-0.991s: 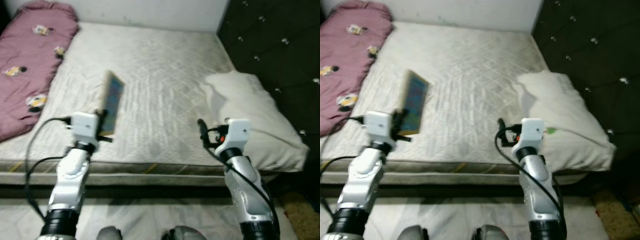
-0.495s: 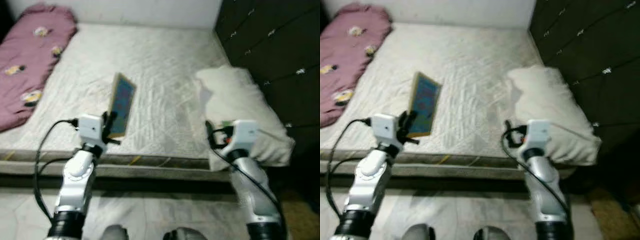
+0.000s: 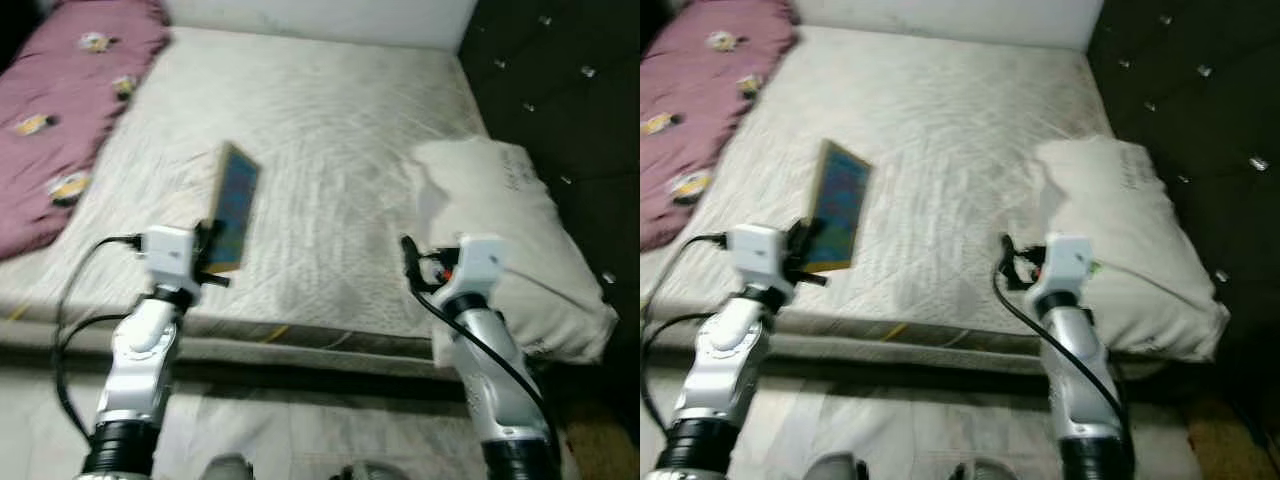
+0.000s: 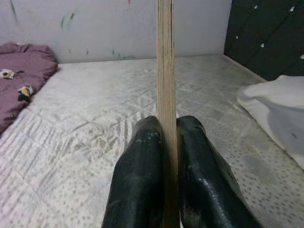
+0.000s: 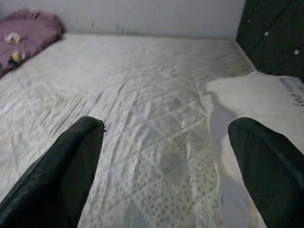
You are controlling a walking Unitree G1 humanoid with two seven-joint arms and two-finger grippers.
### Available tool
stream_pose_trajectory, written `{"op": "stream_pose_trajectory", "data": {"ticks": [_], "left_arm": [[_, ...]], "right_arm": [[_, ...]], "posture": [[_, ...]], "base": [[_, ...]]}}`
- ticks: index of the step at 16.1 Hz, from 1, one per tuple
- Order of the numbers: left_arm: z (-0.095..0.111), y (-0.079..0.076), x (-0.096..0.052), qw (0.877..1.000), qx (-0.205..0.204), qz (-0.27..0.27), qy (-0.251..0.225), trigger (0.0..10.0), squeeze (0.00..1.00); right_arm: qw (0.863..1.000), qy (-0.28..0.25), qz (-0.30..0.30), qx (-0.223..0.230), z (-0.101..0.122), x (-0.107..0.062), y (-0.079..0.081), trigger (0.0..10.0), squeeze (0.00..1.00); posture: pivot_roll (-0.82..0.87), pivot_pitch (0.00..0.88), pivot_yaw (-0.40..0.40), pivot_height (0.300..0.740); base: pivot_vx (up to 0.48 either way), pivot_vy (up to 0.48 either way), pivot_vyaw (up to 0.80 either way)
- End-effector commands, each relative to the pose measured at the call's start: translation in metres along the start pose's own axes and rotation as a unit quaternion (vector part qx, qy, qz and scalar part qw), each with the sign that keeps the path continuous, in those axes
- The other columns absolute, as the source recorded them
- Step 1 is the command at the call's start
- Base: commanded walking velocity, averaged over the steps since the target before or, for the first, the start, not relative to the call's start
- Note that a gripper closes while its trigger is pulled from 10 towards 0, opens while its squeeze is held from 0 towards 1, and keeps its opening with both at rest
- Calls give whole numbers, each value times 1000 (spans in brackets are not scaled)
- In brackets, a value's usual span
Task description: Clean up the room
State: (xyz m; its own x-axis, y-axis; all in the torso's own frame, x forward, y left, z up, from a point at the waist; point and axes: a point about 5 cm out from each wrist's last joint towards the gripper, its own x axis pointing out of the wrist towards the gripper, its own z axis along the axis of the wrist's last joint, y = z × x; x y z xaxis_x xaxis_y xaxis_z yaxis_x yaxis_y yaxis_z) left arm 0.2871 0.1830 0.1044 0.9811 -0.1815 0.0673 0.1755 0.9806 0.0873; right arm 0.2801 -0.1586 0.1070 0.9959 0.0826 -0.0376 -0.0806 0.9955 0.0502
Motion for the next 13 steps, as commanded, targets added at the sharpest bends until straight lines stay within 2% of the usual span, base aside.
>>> {"op": "stream_pose_trajectory", "data": {"ticks": [1,11,13], "left_arm": [[14,-8,6,999,0,-15,-35,10000,0],[13,-7,3,999,3,-13,-31,10000,0],[11,-5,4,1000,1,3,-25,10000,0]], "right_arm": [[1000,6,-16,-7,-2,-3,-11,10000,0],[1000,9,-15,-7,-4,-3,-11,10000,0],[1000,9,-15,-7,-4,-3,-11,10000,0]], "posture": [[-43,53,-40,740],[-34,51,-43,740],[-34,49,-44,740]], "base": [[292,0,0],[275,0,0],[0,0,0]]}}
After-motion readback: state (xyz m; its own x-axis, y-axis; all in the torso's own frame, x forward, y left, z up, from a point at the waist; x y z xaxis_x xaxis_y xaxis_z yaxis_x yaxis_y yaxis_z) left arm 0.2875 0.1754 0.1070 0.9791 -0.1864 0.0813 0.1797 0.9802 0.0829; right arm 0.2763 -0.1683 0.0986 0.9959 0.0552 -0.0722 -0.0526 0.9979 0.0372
